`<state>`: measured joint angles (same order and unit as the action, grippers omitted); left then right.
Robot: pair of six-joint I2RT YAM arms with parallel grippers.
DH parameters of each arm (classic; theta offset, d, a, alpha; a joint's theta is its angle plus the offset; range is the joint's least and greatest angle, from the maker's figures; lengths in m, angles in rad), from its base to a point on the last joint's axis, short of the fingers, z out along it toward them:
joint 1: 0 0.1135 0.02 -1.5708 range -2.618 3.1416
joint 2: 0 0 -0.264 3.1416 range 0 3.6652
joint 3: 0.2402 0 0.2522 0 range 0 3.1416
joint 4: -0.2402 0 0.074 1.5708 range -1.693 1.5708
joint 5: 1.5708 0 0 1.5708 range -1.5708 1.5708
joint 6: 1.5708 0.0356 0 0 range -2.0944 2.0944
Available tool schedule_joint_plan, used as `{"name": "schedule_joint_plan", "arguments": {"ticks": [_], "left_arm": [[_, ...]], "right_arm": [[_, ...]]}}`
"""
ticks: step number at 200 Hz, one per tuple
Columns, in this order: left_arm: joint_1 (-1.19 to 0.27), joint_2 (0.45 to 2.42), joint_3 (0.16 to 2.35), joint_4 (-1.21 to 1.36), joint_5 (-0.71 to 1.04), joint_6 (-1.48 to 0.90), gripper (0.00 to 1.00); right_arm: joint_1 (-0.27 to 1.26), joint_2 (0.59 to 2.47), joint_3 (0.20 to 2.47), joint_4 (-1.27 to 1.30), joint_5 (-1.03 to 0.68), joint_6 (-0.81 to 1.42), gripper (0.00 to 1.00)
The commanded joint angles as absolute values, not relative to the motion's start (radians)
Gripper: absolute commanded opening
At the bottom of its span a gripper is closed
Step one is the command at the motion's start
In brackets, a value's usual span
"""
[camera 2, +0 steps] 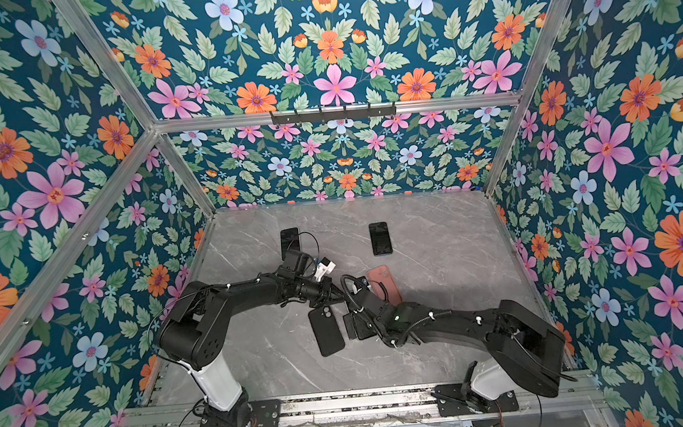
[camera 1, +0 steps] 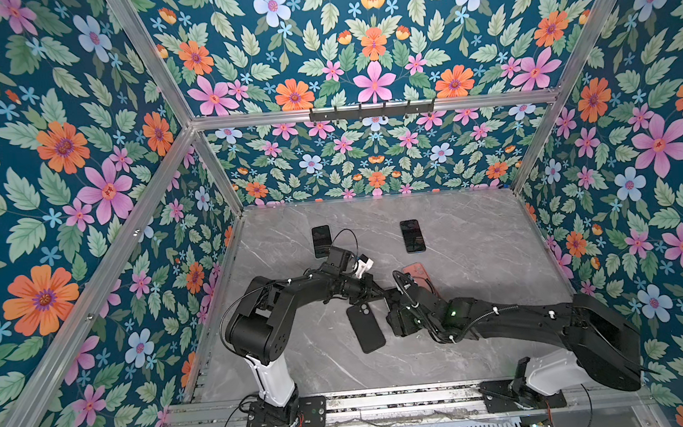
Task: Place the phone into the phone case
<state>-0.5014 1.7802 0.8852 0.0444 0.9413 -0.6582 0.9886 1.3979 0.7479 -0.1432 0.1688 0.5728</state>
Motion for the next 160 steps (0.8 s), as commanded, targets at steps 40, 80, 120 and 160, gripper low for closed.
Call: {"name": "schedule_joint_plan", "arguments": {"ticks": [40,80,120,160], "left_arm": [[-0.492,1.693,0.796,0.406,0.905,-0.919,0.00],[-0.480,1.710,0.736,0.727,0.907,-1.142,0.00],[-0.481,1.763,0.681,1.078,0.898,-1.382,0.00],[-0.480,1.790,0.659,1.204,0.877,-1.464,0.00]], "right_arm": [[0.800,1.187,0.693,-0.224,-0.050,0.897,0.99],[0.628,0.976,0.471,0.030,-0.222,1.154,0.95],[0.583,0.866,0.306,0.299,-0.234,1.339,0.89],[0.565,0.900,0.218,0.553,-0.233,1.420,0.82]]}}
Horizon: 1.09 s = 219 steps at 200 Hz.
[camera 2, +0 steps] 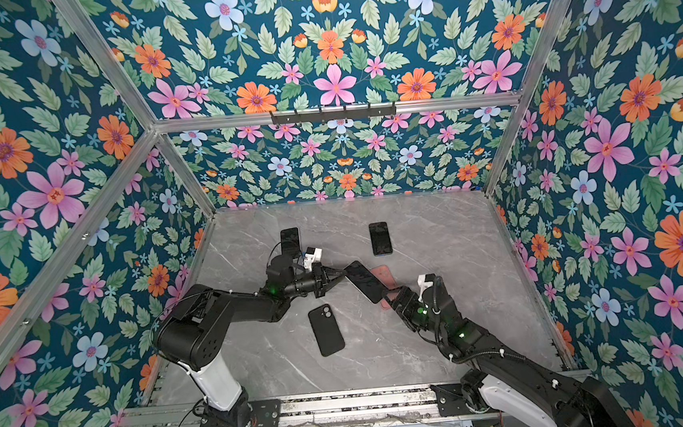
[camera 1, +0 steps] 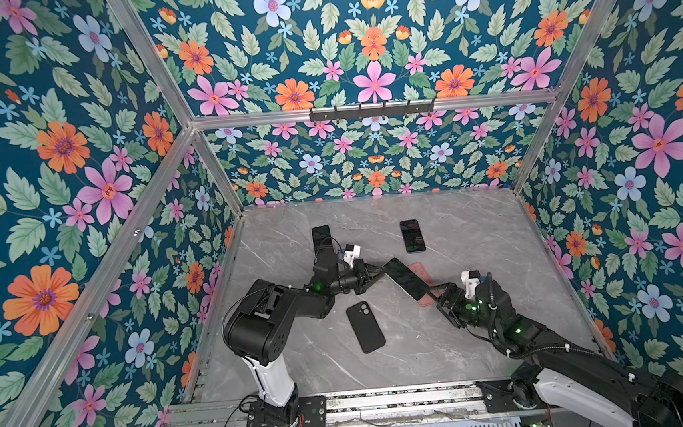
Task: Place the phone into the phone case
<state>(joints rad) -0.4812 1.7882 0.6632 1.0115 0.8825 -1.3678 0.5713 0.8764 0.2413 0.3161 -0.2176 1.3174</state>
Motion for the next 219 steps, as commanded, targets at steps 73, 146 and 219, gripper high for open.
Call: {"name": "schedule_joint_plan", "arguments": {"ticks": [73,146,219], "left_arm": [[-0.480,1.793,0.643,1.264,0.870,-1.506,0.00],[-0.479,1.804,0.640,1.302,0.867,-1.531,0.00],[-0.477,1.821,0.641,1.323,0.873,-1.541,0.00]], "right_arm": [[0.534,1.067,0.232,0.804,-0.266,1.460,0.62],[0.534,1.157,0.242,0.893,-0.279,1.499,0.30],[0.533,1.079,0.261,0.755,-0.250,1.466,0.19]]}}
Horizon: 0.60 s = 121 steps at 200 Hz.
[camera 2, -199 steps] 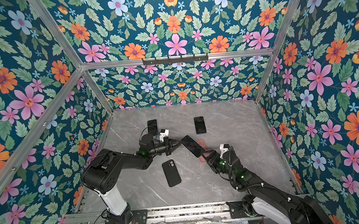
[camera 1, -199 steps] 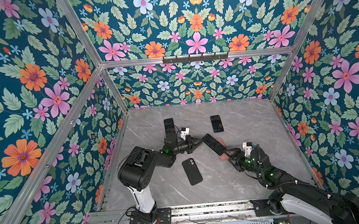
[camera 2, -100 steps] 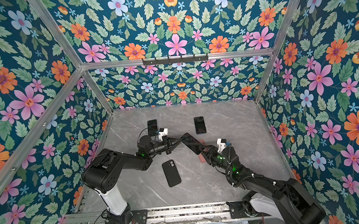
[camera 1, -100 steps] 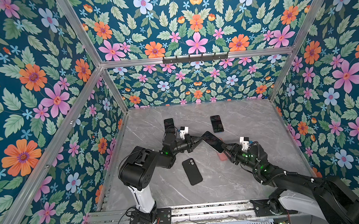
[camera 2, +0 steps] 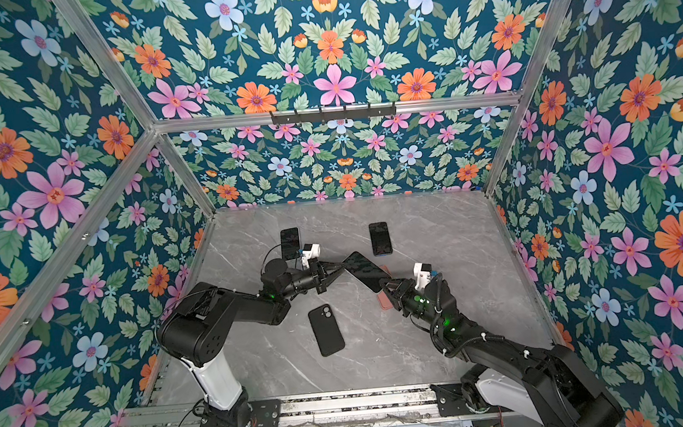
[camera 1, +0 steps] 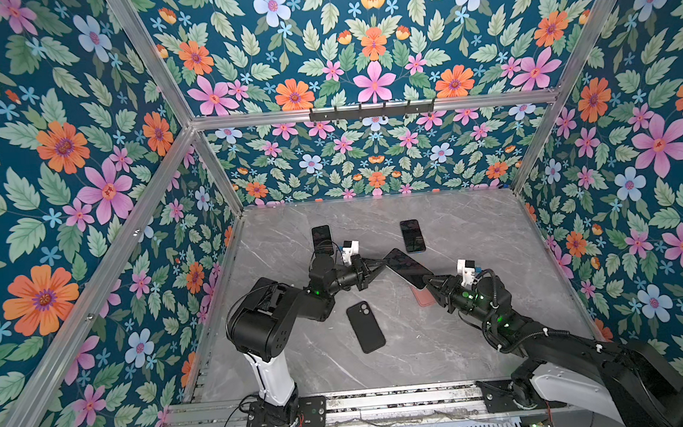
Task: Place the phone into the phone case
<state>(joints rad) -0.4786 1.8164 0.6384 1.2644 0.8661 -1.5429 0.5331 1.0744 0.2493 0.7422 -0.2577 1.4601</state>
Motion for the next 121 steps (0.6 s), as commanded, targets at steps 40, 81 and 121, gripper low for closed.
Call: {"name": "schedule_joint_plan", "arguments": {"ticks": [40,81,121], "left_arm": [[-0.477,1.818,0.632,1.328,0.876,-1.544,0.00],[-0.476,1.804,0.626,1.313,0.880,-1.532,0.24],[-0.459,1.776,0.611,1.219,0.904,-1.462,0.54]], "right_arm": [[0.534,1.107,0.274,0.771,-0.263,1.482,0.09],[0.532,1.072,0.297,0.653,-0.247,1.450,0.00],[0.518,1.053,0.324,0.571,-0.258,1.427,0.00]]}}
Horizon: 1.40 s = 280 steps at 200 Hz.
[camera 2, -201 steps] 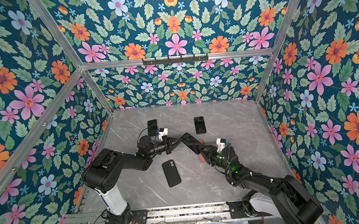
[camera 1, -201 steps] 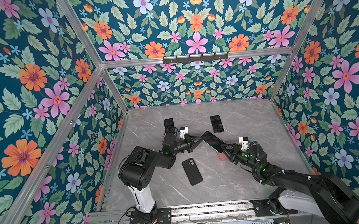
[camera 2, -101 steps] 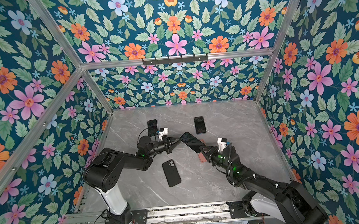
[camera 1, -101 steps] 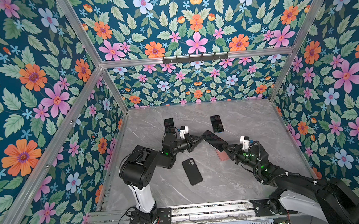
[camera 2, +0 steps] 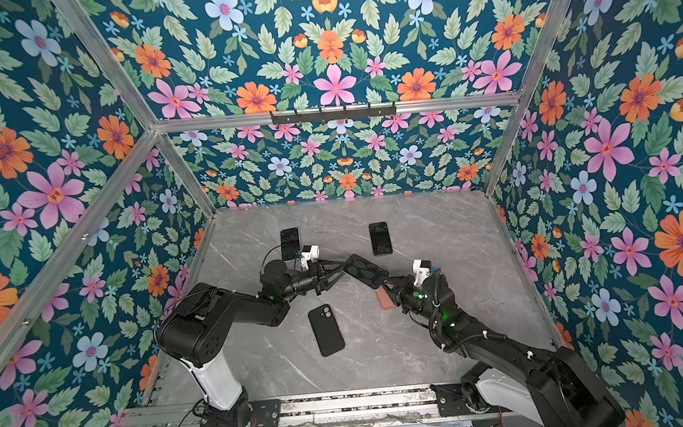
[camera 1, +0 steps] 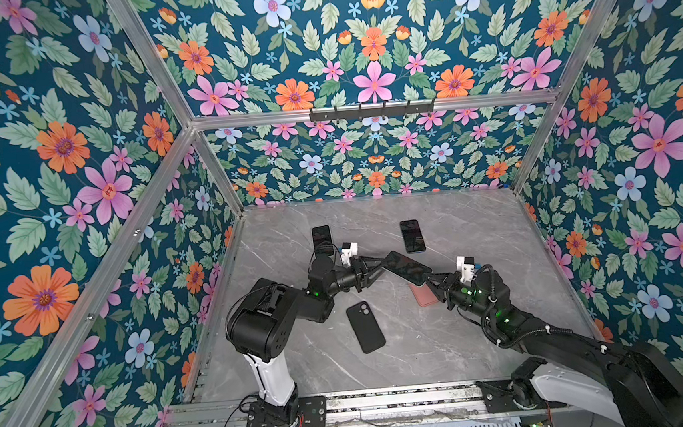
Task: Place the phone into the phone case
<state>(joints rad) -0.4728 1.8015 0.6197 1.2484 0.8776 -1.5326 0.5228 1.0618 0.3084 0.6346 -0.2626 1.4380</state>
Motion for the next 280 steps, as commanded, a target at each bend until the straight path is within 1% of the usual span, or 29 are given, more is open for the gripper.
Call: {"name": "schedule_joint_plan", "arguments": {"ticks": [1,14,43,52,84,110,132,146,170,223,252,280], "left_arm": [[-0.458,1.773,0.610,1.213,0.904,-1.457,0.54],[-0.457,1.740,0.614,1.066,0.896,-1.362,0.57],[-0.459,1.642,0.702,0.465,0.802,-1.008,0.59],[-0.459,1.626,0.736,0.324,0.766,-0.926,0.59],[-0.457,1.626,0.820,0.023,0.704,-0.740,0.60],[-0.460,1.638,0.943,-0.314,0.551,-0.530,0.60],[-0.487,1.659,1.054,-0.539,0.437,-0.418,0.60],[-0.512,1.670,1.101,-0.621,0.370,-0.375,0.60],[-0.533,1.704,1.131,-0.702,0.304,-0.332,0.58],[-0.558,1.726,1.134,-0.747,0.231,-0.293,0.55],[-0.587,1.754,1.143,-0.752,0.215,-0.285,0.54],[-0.609,1.799,1.177,-0.766,0.164,-0.279,0.52]], "right_arm": [[0.517,1.052,0.324,0.569,-0.259,1.427,0.00],[0.512,1.051,0.331,0.544,-0.261,1.421,0.00],[0.510,1.064,0.377,0.447,-0.280,1.370,0.00],[0.509,1.074,0.389,0.434,-0.286,1.361,0.00],[0.511,1.119,0.423,0.429,-0.314,1.335,0.00],[0.510,1.140,0.450,0.393,-0.340,1.299,0.00],[0.510,1.140,0.469,0.338,-0.344,1.260,0.00],[0.510,1.144,0.480,0.307,-0.342,1.236,0.00],[0.510,1.158,0.494,0.293,-0.348,1.221,0.00],[0.511,1.185,0.535,0.262,-0.368,1.197,0.00],[0.511,1.197,0.531,0.271,-0.373,1.198,0.00],[0.511,1.207,0.516,0.297,-0.376,1.209,0.00]]}}
